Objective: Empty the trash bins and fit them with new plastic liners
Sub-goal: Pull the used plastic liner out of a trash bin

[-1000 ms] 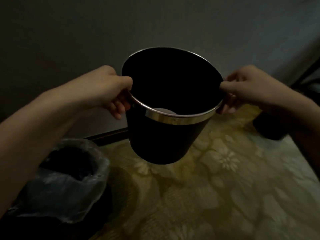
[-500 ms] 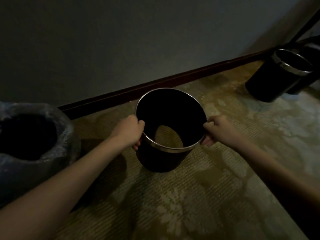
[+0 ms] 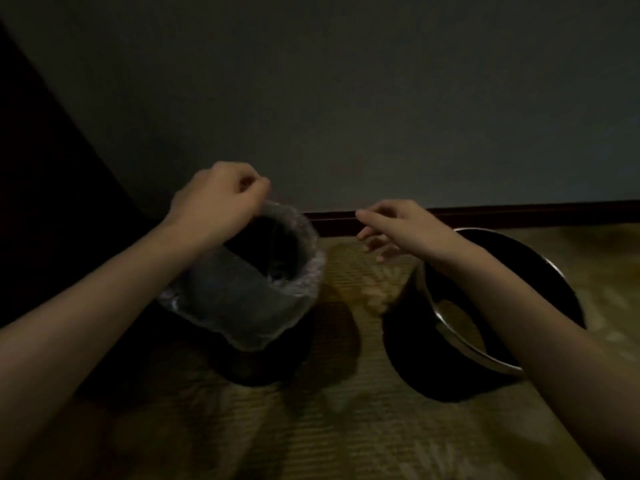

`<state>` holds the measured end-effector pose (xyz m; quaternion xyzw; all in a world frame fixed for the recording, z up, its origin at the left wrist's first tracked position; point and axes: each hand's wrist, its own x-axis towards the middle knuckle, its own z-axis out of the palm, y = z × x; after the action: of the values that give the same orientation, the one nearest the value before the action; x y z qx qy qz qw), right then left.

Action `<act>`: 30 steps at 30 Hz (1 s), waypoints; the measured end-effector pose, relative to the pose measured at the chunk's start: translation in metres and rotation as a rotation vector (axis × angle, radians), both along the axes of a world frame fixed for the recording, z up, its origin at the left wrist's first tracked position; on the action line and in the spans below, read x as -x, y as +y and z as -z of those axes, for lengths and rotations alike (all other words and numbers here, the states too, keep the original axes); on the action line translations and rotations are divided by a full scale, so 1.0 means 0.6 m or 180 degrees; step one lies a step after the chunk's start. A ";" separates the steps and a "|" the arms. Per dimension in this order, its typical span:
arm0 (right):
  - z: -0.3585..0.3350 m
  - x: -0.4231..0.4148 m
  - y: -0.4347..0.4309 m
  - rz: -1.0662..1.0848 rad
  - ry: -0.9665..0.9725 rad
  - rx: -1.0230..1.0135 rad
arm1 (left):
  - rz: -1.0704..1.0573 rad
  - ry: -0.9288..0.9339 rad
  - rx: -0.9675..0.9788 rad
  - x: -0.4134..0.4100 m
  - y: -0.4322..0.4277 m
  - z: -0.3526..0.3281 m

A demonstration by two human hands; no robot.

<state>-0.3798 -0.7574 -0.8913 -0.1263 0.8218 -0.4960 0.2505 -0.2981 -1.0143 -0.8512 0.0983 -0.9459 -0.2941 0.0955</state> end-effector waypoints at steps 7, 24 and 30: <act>0.086 -0.014 -0.145 -0.0321 -0.0973 -0.0180 | -0.1205 -0.0786 -0.0863 -0.112 -0.172 0.076; 0.108 -0.060 -0.154 0.1216 -0.1566 0.1077 | -0.1219 -0.1721 -0.2017 -0.110 -0.246 0.096; 0.077 -0.006 -0.169 0.1434 -0.0917 0.1526 | -0.0913 -0.0526 -0.2847 -0.092 -0.264 0.058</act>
<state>-0.3761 -0.8586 -0.9375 0.0741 0.6456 -0.7301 0.2113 -0.2432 -1.1729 -0.8861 0.2825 -0.7078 -0.6475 0.0079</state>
